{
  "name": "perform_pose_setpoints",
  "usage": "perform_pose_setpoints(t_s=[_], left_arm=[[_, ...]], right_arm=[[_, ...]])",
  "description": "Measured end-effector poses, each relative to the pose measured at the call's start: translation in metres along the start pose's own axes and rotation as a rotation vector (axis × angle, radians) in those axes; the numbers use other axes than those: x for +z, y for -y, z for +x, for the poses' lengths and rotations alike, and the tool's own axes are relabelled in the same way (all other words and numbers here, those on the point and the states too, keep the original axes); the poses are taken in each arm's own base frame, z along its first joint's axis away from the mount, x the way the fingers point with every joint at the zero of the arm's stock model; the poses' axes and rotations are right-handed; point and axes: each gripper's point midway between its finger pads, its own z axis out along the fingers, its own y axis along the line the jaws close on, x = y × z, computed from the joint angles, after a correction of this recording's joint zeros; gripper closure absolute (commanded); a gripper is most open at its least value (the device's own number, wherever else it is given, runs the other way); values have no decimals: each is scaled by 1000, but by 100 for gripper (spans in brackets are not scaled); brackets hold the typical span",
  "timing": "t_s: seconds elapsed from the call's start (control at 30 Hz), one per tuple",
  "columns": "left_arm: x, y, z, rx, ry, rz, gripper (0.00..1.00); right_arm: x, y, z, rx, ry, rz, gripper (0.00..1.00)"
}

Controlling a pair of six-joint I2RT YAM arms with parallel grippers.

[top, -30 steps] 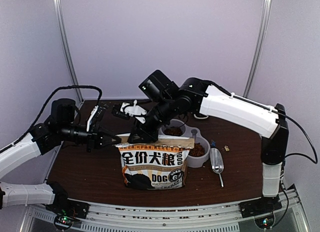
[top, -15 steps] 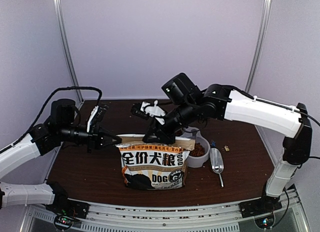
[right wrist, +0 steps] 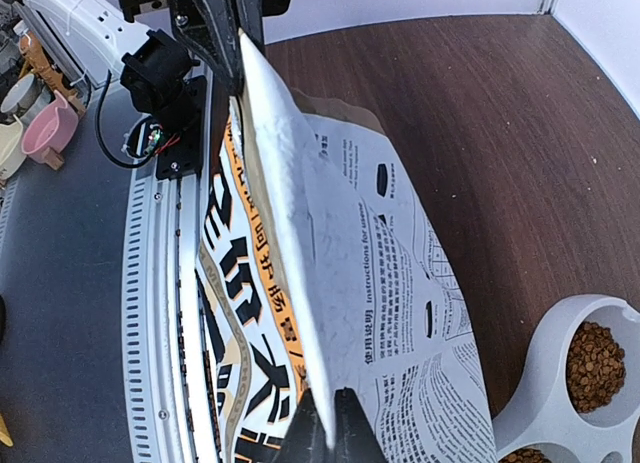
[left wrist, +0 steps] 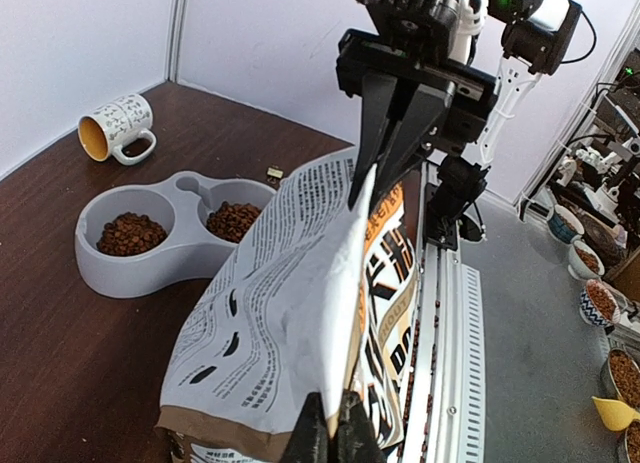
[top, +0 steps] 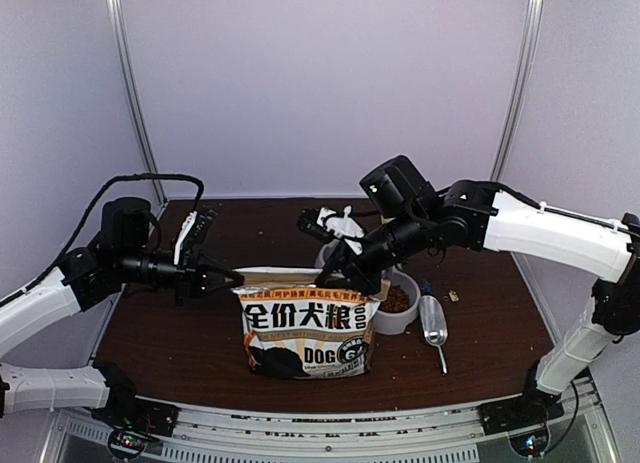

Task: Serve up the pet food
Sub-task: Press the seal on the pet food bag.

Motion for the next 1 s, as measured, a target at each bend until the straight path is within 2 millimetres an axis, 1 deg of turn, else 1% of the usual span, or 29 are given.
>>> perform_pose_setpoints(t_s=[0.2,0.3,0.4,0.67,0.7,0.77,0.83,0.93,1.0], left_arm=[[1,1,-1,15,3,-1,100],[1,0,-1,19,4,-9,100],[0,0,-1,23,4,-9,100],[0,1,-1,39,-2,-4,100],[0,1,-2,42,-2,-3,100],[1,1,-2,47,-3,1,100],[1,2,-2,45,-8,10,100],[0,2,-2,37,-16,6,100],[0,2,-1,35,-20,6,100]], right_arm=[[-4,1,3,9,26,9,95],[-14,5,10,35,17,22,95],[-25,8,20,62,2,34,100],[-26,7,22,75,13,34,100],[-27,7,22,77,18,34,99],[-27,7,22,82,23,35,92],[-29,6,24,94,28,35,90],[-51,10,37,143,18,65,90],[-64,12,43,167,20,84,92]])
